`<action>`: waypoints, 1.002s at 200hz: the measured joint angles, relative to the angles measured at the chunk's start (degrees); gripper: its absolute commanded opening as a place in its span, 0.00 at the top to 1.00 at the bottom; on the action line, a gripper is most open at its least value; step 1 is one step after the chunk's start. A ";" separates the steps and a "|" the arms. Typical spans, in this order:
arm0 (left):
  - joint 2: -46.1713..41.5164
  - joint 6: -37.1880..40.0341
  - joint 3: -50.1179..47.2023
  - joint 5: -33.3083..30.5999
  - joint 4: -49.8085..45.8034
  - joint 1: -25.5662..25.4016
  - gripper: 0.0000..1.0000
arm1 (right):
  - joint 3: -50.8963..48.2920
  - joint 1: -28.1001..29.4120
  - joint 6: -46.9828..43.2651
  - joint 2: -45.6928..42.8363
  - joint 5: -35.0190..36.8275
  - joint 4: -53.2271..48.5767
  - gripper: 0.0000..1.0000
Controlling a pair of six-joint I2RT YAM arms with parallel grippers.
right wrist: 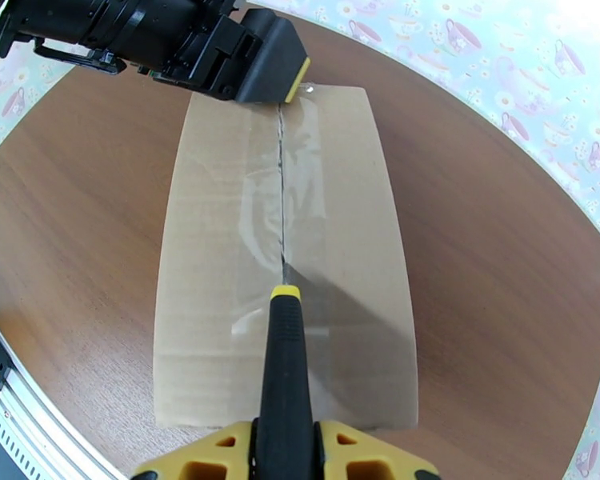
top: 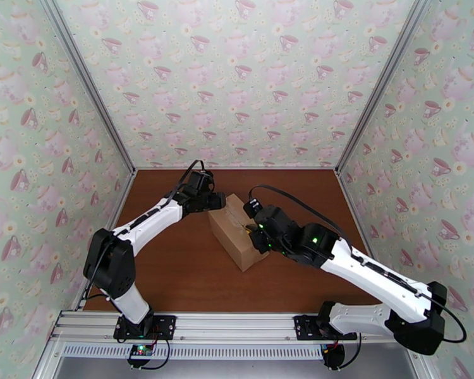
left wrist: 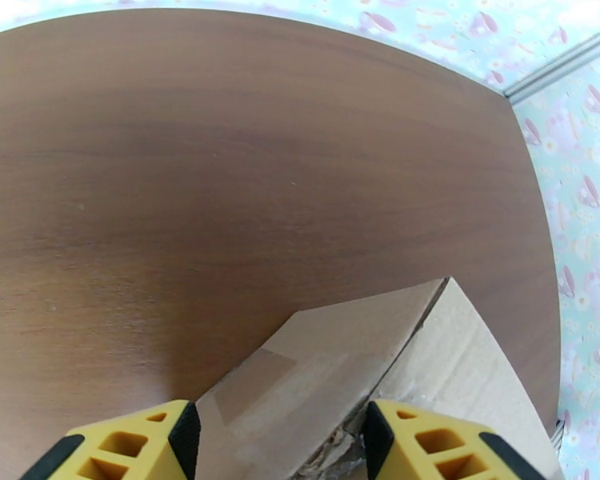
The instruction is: Unpack the express box
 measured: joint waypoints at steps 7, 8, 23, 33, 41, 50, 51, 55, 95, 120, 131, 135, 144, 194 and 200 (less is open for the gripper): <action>0.00 0.00 0.00 -0.22 -0.04 0.11 0.41 | -0.22 0.00 0.00 -0.13 -0.02 0.09 1.00; 0.00 0.00 0.00 -0.31 -0.04 0.11 0.41 | -0.28 0.00 0.00 -0.15 -0.02 0.09 1.00; 0.00 0.04 0.00 -0.52 -0.22 0.22 0.41 | -1.29 0.00 0.02 -0.50 -0.04 0.11 1.00; 0.00 0.24 0.09 -0.59 -0.33 0.22 0.41 | -1.95 0.00 0.02 -0.63 -0.04 0.17 1.00; 0.00 0.39 0.11 -0.72 -0.46 0.24 0.41 | -2.36 0.00 0.04 -0.66 -0.04 0.22 1.00; -0.02 0.44 0.22 -0.76 -0.66 0.26 0.41 | -2.60 0.04 0.04 -0.66 -0.04 0.24 1.00; -0.02 0.44 0.22 -0.76 -0.66 0.26 0.41 | -2.60 0.04 0.04 -0.68 -0.04 0.24 1.00; -0.02 0.48 0.26 -0.83 -0.68 0.28 0.41 | -2.62 0.07 0.04 -0.68 -0.04 0.20 1.00; -0.02 1.07 1.07 -1.86 -1.88 0.52 0.41 | -2.34 0.26 0.04 -1.22 -0.04 0.09 1.00; -0.02 1.27 1.40 -3.39 -2.10 0.94 0.41 | -2.12 0.26 0.07 -1.99 -0.04 0.02 1.00; -0.02 1.29 1.49 -4.09 -2.34 1.18 0.41 | -2.12 0.26 0.24 -2.32 -0.04 -0.20 1.00; -0.02 1.29 1.53 -4.22 -2.38 1.29 0.41 | -2.12 0.26 0.24 -2.43 -0.04 -0.24 1.00; -0.02 1.29 1.60 -4.46 -2.40 1.49 0.41 | -2.12 0.26 0.39 -2.47 -0.04 -0.17 1.00; 1.22 1.73 1.57 -10.75 -5.70 4.22 0.41 | -2.32 0.37 0.44 -3.10 -0.22 -4.52 1.00; 1.49 1.77 1.57 -11.43 -6.12 4.70 0.41 | -2.27 0.37 0.44 -3.39 -0.22 -4.96 1.00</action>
